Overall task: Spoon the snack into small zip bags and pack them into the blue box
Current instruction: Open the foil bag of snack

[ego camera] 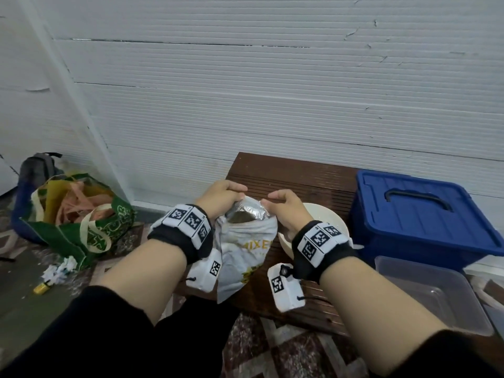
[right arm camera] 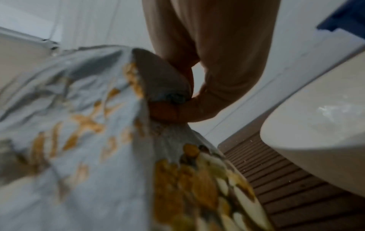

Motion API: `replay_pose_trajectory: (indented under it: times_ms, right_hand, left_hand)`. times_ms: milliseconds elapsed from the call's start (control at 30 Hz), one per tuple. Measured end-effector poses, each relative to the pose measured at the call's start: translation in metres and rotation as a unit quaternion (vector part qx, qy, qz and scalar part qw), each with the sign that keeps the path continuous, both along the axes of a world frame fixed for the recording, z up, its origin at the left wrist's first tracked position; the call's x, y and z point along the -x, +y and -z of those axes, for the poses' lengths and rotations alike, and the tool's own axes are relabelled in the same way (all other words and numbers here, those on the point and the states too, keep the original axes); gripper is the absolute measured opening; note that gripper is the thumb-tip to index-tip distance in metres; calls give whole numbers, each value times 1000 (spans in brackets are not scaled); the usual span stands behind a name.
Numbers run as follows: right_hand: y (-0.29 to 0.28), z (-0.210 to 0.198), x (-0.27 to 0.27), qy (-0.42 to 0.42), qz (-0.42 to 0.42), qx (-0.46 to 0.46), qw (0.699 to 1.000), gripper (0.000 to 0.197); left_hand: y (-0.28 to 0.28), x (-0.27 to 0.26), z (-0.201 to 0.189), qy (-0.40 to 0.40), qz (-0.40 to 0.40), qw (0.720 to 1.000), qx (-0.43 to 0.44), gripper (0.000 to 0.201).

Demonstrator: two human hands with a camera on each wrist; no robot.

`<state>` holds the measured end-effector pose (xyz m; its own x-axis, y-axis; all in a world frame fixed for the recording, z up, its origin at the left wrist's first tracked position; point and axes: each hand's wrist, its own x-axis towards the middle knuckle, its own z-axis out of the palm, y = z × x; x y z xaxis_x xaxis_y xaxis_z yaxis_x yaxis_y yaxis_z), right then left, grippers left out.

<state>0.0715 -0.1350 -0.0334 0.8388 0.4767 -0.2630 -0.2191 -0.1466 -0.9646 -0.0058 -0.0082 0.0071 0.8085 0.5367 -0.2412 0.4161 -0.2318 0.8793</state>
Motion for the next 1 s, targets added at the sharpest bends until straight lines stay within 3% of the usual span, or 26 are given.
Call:
replay_pose_trajectory:
  times_ms: [167, 300, 367, 467, 567, 733, 900, 1000]
  right_hand:
    - [-11, -13, 1, 76, 17, -58, 995, 21]
    - [-22, -34, 4, -11, 10, 26, 1000, 41]
    - [-22, -38, 11, -40, -7, 69, 997, 53]
    - [-18, -41, 23, -8, -48, 73, 996, 57]
    - [-11, -42, 30, 29, -17, 46, 998, 47]
    - [-1, -45, 38, 14, 25, 34, 999, 43]
    - [8, -48, 37, -26, 28, 55, 998, 39]
    - [9, -47, 35, 38, 41, 26, 998, 28]
  left_hand:
    - [4, 1, 11, -86, -146, 982, 78, 31]
    - [6, 3, 15, -155, -274, 943, 112, 36]
    - [2, 4, 15, -173, -299, 932, 106, 36]
    - [-7, 11, 17, -180, -295, 932, 107, 38]
    - [-6, 21, 19, -183, -300, 929, 114, 32]
    - [14, 32, 9, -100, -239, 965, 48, 50]
    - [16, 34, 6, -88, -186, 978, -28, 19]
    - [21, 34, 12, -101, -200, 974, -35, 15]
